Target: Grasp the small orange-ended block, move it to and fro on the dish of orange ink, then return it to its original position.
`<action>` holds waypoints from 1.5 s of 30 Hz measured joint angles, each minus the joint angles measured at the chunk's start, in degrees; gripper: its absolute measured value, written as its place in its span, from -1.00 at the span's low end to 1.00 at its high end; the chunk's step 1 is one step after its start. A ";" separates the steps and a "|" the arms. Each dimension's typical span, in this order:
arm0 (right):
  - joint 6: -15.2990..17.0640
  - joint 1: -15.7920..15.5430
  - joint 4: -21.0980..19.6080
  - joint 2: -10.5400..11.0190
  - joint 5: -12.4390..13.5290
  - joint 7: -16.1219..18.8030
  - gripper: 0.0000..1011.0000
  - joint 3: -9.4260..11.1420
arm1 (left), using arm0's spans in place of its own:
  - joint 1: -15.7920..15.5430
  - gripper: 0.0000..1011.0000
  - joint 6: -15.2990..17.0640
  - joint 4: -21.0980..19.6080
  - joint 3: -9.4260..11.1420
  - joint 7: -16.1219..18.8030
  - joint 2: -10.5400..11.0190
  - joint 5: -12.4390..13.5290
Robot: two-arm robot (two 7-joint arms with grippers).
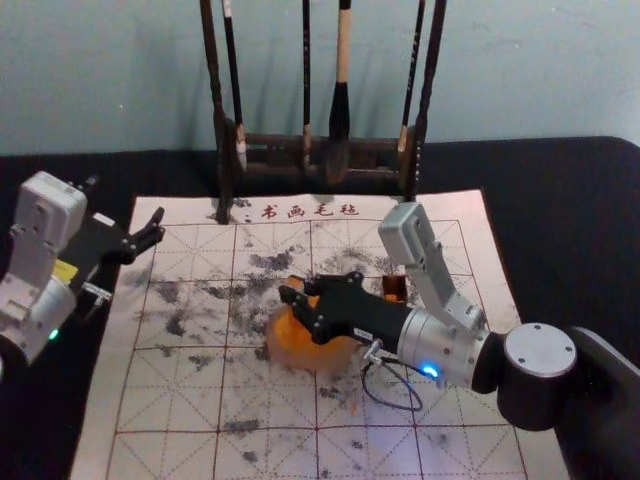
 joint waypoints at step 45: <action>1.52 -3.49 -5.09 3.05 1.62 0.55 -0.79 0.75 | 0.00 0.98 0.00 0.00 0.00 0.00 0.00 0.00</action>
